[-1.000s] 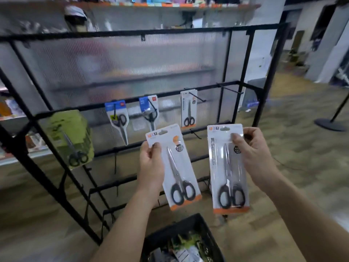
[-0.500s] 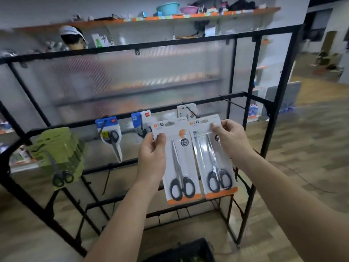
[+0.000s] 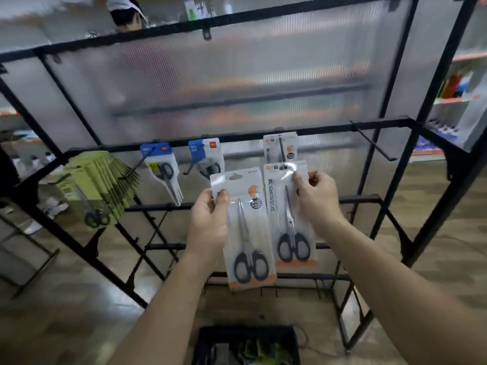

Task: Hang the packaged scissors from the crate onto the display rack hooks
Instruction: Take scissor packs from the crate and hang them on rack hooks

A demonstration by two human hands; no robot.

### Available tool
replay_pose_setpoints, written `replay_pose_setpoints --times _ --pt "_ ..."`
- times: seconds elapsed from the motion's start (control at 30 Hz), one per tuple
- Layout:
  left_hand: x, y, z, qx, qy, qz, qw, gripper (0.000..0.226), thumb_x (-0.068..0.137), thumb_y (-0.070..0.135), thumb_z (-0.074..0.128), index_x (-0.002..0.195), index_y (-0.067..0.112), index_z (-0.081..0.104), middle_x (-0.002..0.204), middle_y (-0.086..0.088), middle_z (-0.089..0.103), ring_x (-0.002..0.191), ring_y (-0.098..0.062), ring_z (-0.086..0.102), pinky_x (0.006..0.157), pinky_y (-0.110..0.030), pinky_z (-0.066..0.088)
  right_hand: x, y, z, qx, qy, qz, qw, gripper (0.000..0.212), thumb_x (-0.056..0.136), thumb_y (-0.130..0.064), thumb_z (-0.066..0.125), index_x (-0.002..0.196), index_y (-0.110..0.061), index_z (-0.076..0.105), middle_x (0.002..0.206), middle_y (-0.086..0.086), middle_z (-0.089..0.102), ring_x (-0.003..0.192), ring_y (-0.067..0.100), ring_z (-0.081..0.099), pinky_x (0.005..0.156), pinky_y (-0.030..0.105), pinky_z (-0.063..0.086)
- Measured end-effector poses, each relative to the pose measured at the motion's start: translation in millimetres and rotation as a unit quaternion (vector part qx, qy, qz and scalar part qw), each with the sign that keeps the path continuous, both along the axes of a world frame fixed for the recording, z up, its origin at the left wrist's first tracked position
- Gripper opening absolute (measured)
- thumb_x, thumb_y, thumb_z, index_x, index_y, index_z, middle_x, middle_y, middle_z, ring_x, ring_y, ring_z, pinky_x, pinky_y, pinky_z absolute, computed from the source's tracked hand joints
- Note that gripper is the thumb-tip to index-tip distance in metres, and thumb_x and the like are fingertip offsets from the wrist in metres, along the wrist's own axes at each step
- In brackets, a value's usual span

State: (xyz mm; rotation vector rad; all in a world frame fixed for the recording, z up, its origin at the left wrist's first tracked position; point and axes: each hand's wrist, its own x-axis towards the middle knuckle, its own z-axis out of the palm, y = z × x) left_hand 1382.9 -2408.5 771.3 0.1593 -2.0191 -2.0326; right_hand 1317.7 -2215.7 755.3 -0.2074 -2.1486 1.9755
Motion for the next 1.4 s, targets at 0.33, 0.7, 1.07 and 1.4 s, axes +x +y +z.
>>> replay_pose_setpoints --times 0.33,0.7,1.07,1.4 --pt "-18 32 -15 -0.011 -0.023 -0.028 0.999 0.017 0.107 0.021 0.053 0.1 0.013 0.066 0.091 -0.002 0.077 0.086 -0.016 0.072 0.076 -0.034 0.058 -55 2 1 0.009 -0.031 0.012 0.999 0.025 0.105 -0.035 0.053 0.09 -0.016 0.06 0.079 0.0 0.06 0.065 0.012 0.053 0.057 0.026 0.044" --pt "-45 50 -21 0.031 -0.044 -0.06 0.997 0.016 0.103 0.022 0.06 0.101 0.013 0.074 0.101 -0.009 0.079 0.098 -0.024 0.075 0.081 -0.035 0.062 -136 9 8 0.082 -0.01 -0.03 0.996 0.027 0.1 -0.028 0.063 0.084 -0.006 0.064 0.07 0.003 0.057 0.07 0.019 0.055 0.076 0.043 0.056" --pt "-61 63 -22 0.024 -0.06 -0.073 0.995 0.019 0.104 0.027 0.06 0.108 0.015 0.074 0.102 -0.006 0.079 0.098 -0.026 0.076 0.087 -0.049 0.062 -49 51 18 0.235 0.027 0.057 0.97 0.038 0.102 -0.023 0.059 0.139 -0.013 0.057 0.124 -0.001 0.064 0.109 0.008 0.057 0.082 0.015 0.043" --pt "-90 72 -26 -0.001 -0.054 -0.042 0.998 0.014 0.103 0.025 0.061 0.103 0.017 0.073 0.096 -0.002 0.08 0.092 -0.022 0.076 0.072 -0.029 0.06 27 77 5 0.302 0.035 0.108 0.946 0.035 0.098 -0.03 0.063 0.133 -0.025 0.063 0.12 -0.019 0.062 0.116 -0.001 0.055 0.104 0.026 0.047"
